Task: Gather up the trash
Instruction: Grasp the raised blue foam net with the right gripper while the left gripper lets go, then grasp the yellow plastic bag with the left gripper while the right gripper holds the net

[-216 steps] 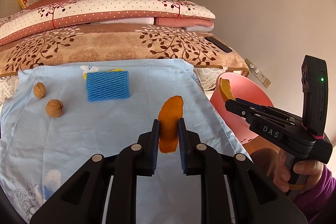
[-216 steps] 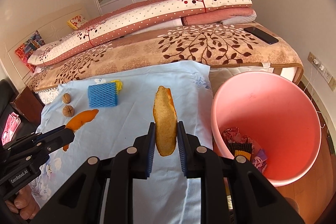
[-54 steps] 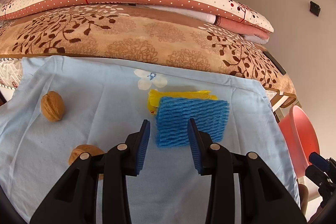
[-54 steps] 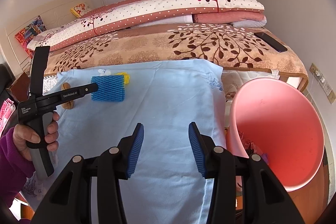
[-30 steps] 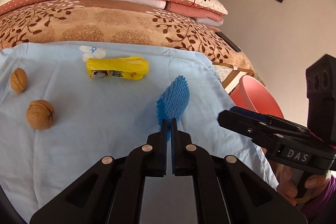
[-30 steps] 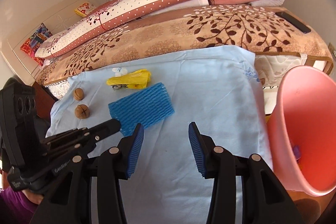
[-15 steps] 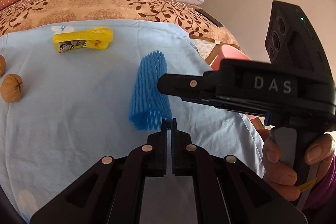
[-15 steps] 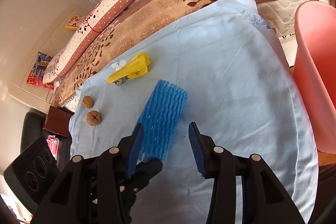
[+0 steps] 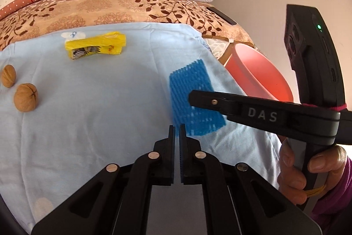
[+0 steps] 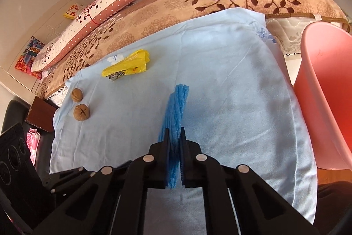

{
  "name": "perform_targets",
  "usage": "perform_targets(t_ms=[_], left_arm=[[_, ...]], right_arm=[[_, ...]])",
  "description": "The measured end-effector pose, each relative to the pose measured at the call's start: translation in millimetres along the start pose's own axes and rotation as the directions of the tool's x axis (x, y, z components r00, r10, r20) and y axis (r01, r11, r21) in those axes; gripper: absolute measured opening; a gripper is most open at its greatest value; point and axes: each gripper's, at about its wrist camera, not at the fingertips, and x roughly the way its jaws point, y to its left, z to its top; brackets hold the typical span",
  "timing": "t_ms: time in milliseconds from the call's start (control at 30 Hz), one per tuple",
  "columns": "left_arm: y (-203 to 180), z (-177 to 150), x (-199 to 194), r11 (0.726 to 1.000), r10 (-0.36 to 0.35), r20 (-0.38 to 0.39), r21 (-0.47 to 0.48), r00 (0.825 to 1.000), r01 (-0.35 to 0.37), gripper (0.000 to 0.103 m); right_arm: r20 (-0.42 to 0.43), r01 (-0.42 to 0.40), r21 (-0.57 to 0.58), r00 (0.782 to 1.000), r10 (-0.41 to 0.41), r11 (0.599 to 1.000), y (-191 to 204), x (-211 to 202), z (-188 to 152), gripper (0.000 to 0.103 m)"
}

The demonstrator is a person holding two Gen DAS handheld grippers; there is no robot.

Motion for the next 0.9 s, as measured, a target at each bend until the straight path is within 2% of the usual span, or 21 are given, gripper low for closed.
perform_targets(t_ms=[33, 67, 100, 133, 233, 300, 433, 600, 767, 867, 900], left_arm=[[4.3, 3.2, -4.4, 1.0, 0.019, 0.007, 0.008, 1.0, -0.019, 0.005], [8.9, 7.0, -8.9, 0.999, 0.029, 0.018, 0.014, 0.999, -0.029, 0.016], [13.8, 11.6, -13.5, 0.999, 0.037, 0.03, 0.018, 0.999, -0.038, 0.031], [18.5, 17.1, -17.9, 0.998, 0.05, 0.044, 0.026, 0.998, -0.051, 0.04], [31.2, 42.6, -28.1, 0.989, 0.107, 0.082, 0.09, 0.991, -0.114, 0.042], [39.3, 60.9, -26.4, 0.98, 0.126, 0.079, 0.146, 0.989, -0.137, 0.043], [56.4, 89.6, -2.1, 0.949, 0.188, 0.026, 0.254, 0.982, -0.188, 0.043], [73.1, 104.6, 32.6, 0.899, 0.261, -0.026, 0.37, 0.965, -0.233, 0.043], [82.2, 109.5, 54.9, 0.865, 0.291, -0.077, 0.447, 0.954, -0.228, 0.043], [88.5, 109.6, 62.5, 0.868, 0.282, -0.114, 0.453, 0.953, -0.202, 0.043], [89.9, 109.8, 61.9, 0.871, 0.274, -0.105, 0.45, 0.956, -0.2, 0.043]], right_arm=[[0.012, 0.005, -0.006, 1.0, -0.004, 1.0, -0.7, -3.3, 0.0, 0.007], [0.022, 0.007, -0.013, 1.0, -0.007, 1.0, -0.8, -6.5, 0.2, 0.007], [0.032, 0.01, -0.02, 0.999, -0.01, 1.0, -1.2, -10.0, 0.3, 0.006], [0.041, 0.013, -0.028, 0.999, -0.012, 1.0, -1.4, -13.2, 0.2, 0.006], [0.06, 0.014, -0.043, 0.998, -0.012, 0.999, -2.3, -21.2, -0.7, 0.006], [0.068, 0.013, -0.051, 0.998, -0.009, 0.999, -2.6, -24.6, -0.9, 0.006], [0.077, 0.02, -0.066, 0.997, -0.015, 0.998, -3.1, -30.2, -1.5, 0.007], [0.069, 0.027, -0.064, 0.997, -0.023, 0.998, -5.8, -30.2, -1.3, 0.006], [0.059, 0.04, -0.051, 0.998, -0.037, 0.998, -9.5, -27.8, -0.2, 0.006], [0.058, 0.049, -0.046, 0.997, -0.046, 0.998, -10.9, -27.2, 0.1, 0.006], [0.057, 0.05, -0.044, 0.997, -0.048, 0.998, -11.6, -26.9, 0.3, 0.006]])
